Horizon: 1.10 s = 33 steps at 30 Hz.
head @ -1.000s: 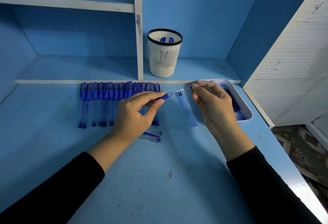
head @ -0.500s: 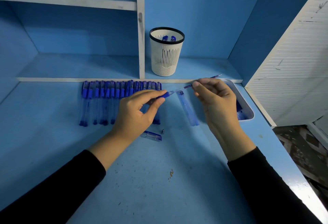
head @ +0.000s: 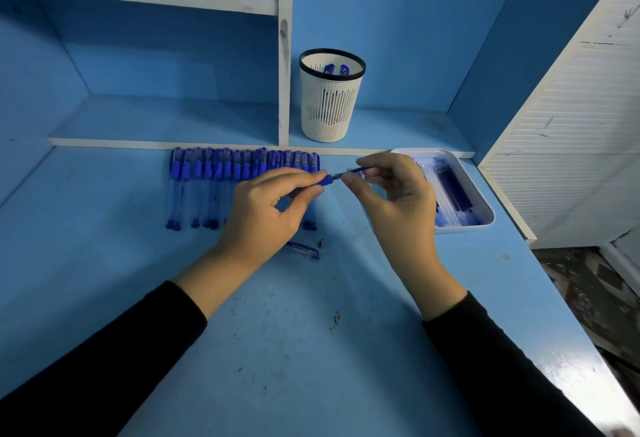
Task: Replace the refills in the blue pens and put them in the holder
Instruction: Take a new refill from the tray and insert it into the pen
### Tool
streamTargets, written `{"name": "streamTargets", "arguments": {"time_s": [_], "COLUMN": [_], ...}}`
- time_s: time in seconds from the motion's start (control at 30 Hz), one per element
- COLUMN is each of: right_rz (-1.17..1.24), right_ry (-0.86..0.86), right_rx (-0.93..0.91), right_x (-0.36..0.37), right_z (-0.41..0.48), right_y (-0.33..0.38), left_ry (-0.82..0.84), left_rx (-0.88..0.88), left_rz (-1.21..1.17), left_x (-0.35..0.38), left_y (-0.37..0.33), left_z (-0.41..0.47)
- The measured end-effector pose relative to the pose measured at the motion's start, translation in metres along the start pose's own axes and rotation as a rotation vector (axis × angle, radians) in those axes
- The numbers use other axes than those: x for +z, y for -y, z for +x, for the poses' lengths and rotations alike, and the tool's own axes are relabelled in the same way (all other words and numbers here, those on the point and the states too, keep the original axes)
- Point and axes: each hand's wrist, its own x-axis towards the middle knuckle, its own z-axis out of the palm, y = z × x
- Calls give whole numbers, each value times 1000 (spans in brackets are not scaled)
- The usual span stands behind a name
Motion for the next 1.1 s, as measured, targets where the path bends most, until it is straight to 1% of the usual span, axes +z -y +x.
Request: {"name": "streamTargets", "arguments": {"time_s": [0.07, 0.2, 0.3, 0.43, 0.53, 0.63, 0.7, 0.77, 0.87, 0.97, 1.03, 1.1], "right_rz": [-2, 89, 140, 67, 131, 295, 237, 68, -137, -308, -331, -189], "right_ry": [59, 210, 244, 294, 375, 427, 459, 517, 613, 670, 648, 555], "right_rx": [-23, 47, 69, 81, 186, 383, 422, 376, 234, 82, 45, 112], "right_x": [-1, -3, -1, 3, 4, -1, -8, -13, -14, -10, -7, -5], "right_z": [-3, -8, -11, -15, -18, -16, -13, -13, -17, -21, -22, -23], "right_y": [1, 8, 11, 13, 15, 14, 10, 5, 0, -6, -5, 0], "left_ry": [11, 29, 26, 62, 97, 103, 110, 123, 141, 159, 168, 174], "left_rx": [-13, -28, -52, -83, -120, -134, -148, -167, -180, -188, -202, -214], "left_rz": [-1, 2, 3, -9, -30, -25, -26, -33, -45, -72, -91, -103], "left_x": [-4, -13, -23, -36, -43, -53, -59, -63, -66, -65, -63, -62], "left_y": [-2, -6, -8, -9, -11, -9, -7, -4, -2, -1, -1, -2], "left_z": [-3, -9, -14, -22, -27, -31, -33, -35, -37, -37, -36, -36]}}
